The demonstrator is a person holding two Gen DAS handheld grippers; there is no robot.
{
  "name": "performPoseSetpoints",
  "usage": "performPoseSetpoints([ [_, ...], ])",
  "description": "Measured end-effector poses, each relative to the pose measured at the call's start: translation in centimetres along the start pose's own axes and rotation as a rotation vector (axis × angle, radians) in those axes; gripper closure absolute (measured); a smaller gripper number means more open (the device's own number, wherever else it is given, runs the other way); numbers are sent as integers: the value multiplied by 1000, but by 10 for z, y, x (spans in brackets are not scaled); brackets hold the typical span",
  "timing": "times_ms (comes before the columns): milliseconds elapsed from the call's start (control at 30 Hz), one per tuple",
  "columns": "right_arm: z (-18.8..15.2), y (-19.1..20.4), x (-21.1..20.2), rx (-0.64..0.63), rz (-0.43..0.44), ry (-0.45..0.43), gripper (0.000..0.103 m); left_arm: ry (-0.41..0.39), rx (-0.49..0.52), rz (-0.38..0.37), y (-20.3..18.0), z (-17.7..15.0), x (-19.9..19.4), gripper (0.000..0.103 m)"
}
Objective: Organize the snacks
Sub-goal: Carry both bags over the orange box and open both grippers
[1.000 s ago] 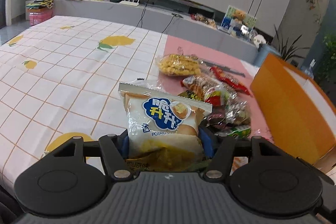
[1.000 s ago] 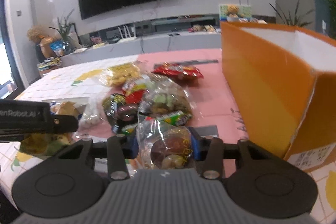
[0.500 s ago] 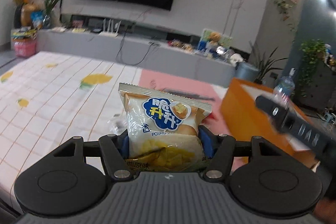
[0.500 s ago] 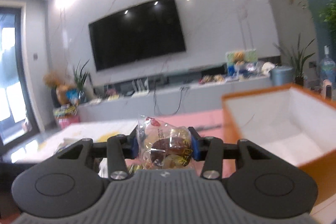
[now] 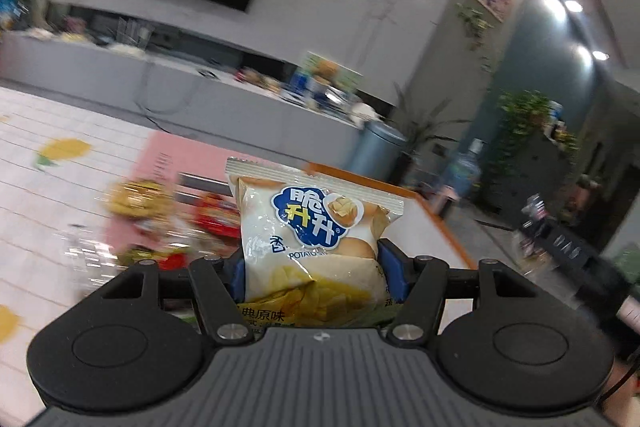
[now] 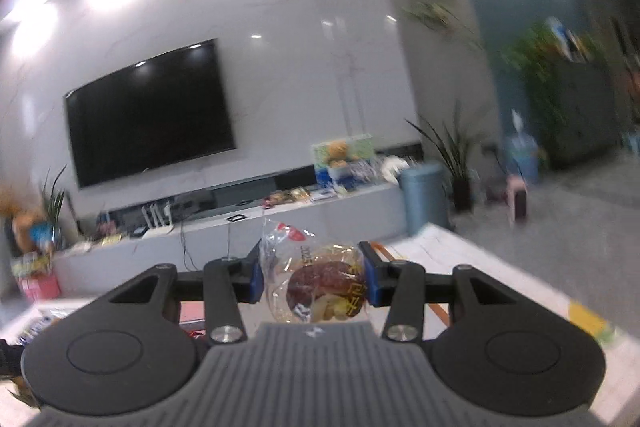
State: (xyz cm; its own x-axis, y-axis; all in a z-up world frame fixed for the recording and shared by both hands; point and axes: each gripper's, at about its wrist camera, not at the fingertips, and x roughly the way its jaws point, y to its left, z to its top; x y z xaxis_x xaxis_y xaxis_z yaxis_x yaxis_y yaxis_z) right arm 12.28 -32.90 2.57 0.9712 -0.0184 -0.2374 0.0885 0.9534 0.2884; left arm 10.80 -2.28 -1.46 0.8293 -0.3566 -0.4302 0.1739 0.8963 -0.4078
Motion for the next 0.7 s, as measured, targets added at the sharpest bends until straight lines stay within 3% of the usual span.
performPoseSetpoints([
  [133,4,-16,-3,32,-30,-6,58,71,-25,-59,-24,8,35,31],
  [233,3,-22,-4,29,-55,-19,58,130,-50,-63,-40,12,62,31],
  [533,7,-57,-3,169,-169,-10,58,179,13,13,-77,-7,104,30],
  [700,4,-65,-5,239,-156,14,58,184,14,36,-83,-12,104,28],
])
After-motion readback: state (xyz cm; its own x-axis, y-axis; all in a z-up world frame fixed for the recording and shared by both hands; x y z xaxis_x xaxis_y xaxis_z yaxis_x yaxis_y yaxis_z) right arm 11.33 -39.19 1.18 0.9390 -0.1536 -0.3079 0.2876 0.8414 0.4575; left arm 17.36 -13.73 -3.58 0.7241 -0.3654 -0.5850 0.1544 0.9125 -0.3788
